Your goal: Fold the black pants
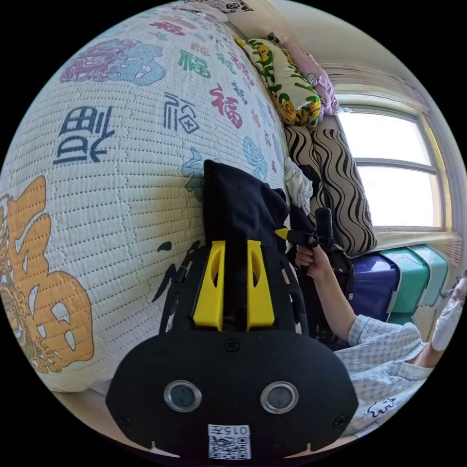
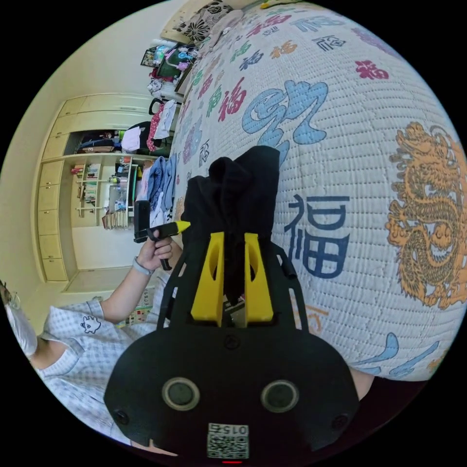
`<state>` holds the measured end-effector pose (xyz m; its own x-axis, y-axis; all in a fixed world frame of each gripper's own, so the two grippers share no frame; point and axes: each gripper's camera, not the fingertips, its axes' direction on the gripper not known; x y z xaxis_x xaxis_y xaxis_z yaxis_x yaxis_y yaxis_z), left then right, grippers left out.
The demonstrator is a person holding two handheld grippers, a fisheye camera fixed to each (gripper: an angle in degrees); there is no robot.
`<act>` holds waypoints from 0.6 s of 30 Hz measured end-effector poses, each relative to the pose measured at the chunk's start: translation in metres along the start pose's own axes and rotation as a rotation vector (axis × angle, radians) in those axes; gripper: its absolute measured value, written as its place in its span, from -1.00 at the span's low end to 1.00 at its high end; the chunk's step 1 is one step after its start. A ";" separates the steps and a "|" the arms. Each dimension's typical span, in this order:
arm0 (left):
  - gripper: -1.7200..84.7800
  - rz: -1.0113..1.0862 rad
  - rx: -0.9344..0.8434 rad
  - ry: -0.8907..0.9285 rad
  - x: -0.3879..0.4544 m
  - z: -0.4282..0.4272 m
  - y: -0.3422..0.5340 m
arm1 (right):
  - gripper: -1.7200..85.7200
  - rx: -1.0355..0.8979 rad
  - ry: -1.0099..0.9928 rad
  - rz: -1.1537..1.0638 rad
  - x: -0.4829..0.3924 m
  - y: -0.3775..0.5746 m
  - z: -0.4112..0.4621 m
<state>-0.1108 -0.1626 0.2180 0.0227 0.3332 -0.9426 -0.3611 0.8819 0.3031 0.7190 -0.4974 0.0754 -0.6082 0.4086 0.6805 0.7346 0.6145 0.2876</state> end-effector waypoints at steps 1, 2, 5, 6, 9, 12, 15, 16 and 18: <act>-0.80 0.026 0.011 -0.007 0.009 -0.018 0.001 | -0.81 -0.001 0.033 -0.028 -0.015 -0.003 0.002; -0.81 0.060 0.029 -0.006 0.018 -0.039 0.005 | -0.81 -0.002 0.046 -0.045 -0.032 -0.007 0.004; -0.81 0.097 0.138 0.050 0.031 -0.114 0.025 | -0.81 -0.006 0.000 -0.162 -0.092 -0.026 0.009; -0.81 0.101 0.173 0.073 0.033 -0.133 0.031 | -0.81 -0.009 -0.014 -0.188 -0.106 -0.032 0.012; -0.81 0.138 0.370 0.120 0.041 -0.237 0.067 | -0.81 -0.052 -0.067 -0.345 -0.189 -0.066 0.040; -0.81 0.157 0.540 0.048 0.047 -0.348 0.101 | -0.81 -0.147 -0.065 -0.486 -0.283 -0.110 0.093; -0.81 0.140 0.654 -0.033 0.040 -0.457 0.121 | -0.81 -0.230 -0.054 -0.568 -0.376 -0.157 0.155; -0.81 0.113 0.681 -0.072 0.035 -0.499 0.124 | -0.81 -0.253 -0.052 -0.583 -0.411 -0.176 0.181; -0.80 0.076 0.735 -0.132 0.027 -0.559 0.129 | -0.81 -0.287 -0.019 -0.616 -0.464 -0.201 0.220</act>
<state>-0.6779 -0.2261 0.1529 0.1513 0.3985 -0.9046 0.3486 0.8348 0.4261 0.7872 -0.6624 -0.4460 -0.9446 0.0550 0.3235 0.3012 0.5365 0.7883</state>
